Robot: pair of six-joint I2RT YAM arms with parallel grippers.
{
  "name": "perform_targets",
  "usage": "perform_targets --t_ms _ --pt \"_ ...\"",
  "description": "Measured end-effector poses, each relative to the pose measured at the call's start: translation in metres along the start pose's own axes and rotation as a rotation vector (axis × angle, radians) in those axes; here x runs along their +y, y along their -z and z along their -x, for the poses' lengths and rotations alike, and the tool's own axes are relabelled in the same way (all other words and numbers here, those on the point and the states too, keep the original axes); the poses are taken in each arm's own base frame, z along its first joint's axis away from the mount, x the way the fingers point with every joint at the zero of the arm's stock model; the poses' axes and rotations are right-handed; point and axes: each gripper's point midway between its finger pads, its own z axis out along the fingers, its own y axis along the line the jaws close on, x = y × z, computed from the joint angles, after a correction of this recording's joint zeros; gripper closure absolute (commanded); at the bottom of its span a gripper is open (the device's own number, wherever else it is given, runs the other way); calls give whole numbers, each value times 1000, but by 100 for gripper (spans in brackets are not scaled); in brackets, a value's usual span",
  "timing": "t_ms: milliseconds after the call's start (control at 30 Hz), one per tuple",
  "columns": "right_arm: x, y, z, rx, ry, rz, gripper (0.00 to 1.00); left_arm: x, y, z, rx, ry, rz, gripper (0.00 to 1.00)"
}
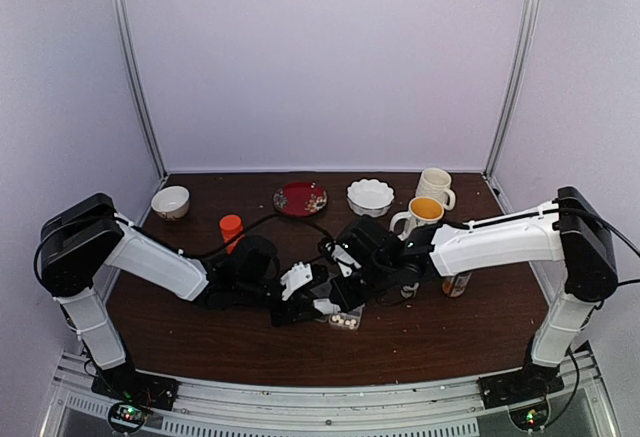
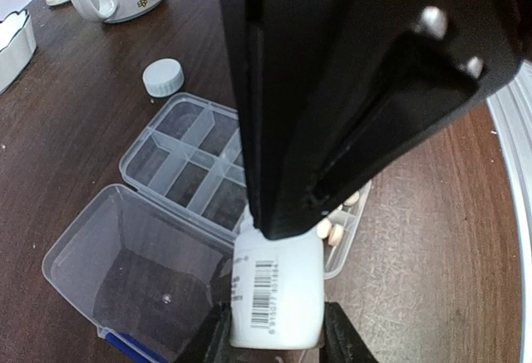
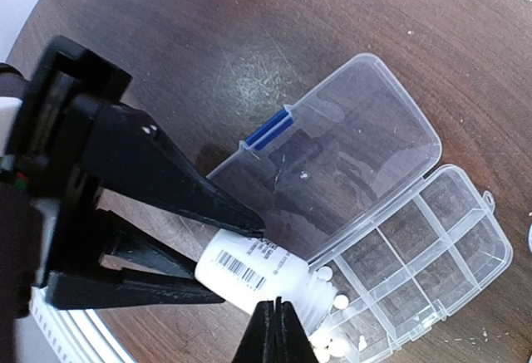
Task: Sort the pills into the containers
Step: Pour the pill into the compartment of the pill container.
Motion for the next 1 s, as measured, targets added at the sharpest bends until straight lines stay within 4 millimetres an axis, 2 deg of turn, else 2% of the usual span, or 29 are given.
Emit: perform_targets --t_ms 167,267,367,500,633,1000 --pt "6 15 11 -43 3 20 100 0 0 1 -2 -1 0 100" --pt "10 18 16 -66 6 34 100 0 0 1 -2 -1 0 100" --pt "10 12 12 -54 6 31 100 1 0 2 -5 -2 1 100" --pt "3 -5 -1 -6 2 9 100 1 0 1 3 1 5 100" --pt "3 -5 0 -10 3 10 100 1 0 0 7 3 6 100" --pt "11 20 16 -74 12 26 100 2 0 3 -5 -3 8 100"
